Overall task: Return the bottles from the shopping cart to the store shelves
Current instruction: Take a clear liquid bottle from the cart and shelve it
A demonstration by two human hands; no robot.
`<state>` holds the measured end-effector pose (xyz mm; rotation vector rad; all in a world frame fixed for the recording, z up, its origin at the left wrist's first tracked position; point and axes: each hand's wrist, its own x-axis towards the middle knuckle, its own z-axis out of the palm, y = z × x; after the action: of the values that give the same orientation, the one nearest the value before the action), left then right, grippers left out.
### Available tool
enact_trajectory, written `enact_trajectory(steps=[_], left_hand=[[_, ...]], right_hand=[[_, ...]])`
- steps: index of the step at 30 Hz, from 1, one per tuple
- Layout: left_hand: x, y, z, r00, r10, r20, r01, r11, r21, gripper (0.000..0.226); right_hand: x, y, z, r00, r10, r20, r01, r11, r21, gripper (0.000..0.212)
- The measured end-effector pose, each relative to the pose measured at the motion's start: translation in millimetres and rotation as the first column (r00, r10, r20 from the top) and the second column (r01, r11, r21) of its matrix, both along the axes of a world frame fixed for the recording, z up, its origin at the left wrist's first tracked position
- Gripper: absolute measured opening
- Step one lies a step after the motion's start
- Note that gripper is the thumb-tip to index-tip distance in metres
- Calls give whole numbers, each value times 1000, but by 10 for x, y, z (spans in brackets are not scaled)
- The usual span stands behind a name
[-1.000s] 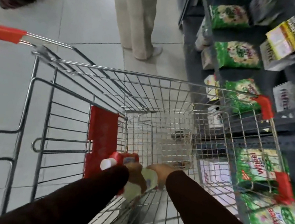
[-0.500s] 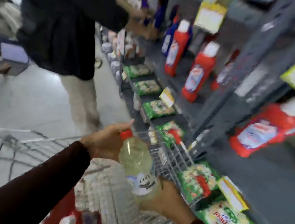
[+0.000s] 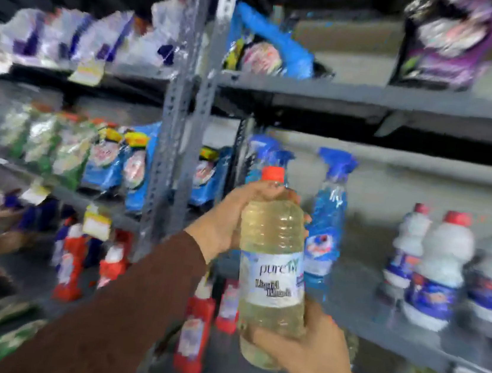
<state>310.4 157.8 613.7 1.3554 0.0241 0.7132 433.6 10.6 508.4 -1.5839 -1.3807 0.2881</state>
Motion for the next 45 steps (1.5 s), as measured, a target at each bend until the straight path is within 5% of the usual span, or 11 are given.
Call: enact_trajectory(steps=[6,11,17,21,26,30,32,37,41,45], left_hand=[[924,-489,1025,983,-178,-42,183,951,251,34],[1301,-736,1403,973,-231,-29,228,921,315,36],[1482,-912,1411,971,-233,-61,240,928,286,39],[1368,-880,1077,957,-42,-287,155,910,383,45],[1090,-759,278,631,97,-770,344,855,389,52],[1132,-659,-612,373,51,-927,384,900,204,57],[1226,-616,-1065,325,46,-945,362,917,169,57],[1486,-454,-1970,463,55,-884,134,982,132,41],[1770,-289,-2274,519,254,-816,-79,965,250,47],[2046,-169,-2448,631,207,-748,-199,975,102,14]], right_hand=[[561,-410,697,988,-143,-63,154,950,271,67],[814,-634,1005,979,-201,-43,202,901,383,60],[1022,-747,1011,986,-156,-55,165,908,384,50],[1120,-761,672,993,-52,-103,79,958,276,53],[1167,-714,-387,980,-17,-199,25,999,41,56],[1097,-598,-1262,963,-105,-249,61,982,-176,62],[1073,-488,-1583,967,-140,-214,87,967,-240,57],[1210,-178,-2180,945,-249,-215,155,913,-377,60],[1478,149,-2501,918,-307,-252,188,895,-405,61],[1751,389,-2749,883,-344,-321,211,899,-384,62]])
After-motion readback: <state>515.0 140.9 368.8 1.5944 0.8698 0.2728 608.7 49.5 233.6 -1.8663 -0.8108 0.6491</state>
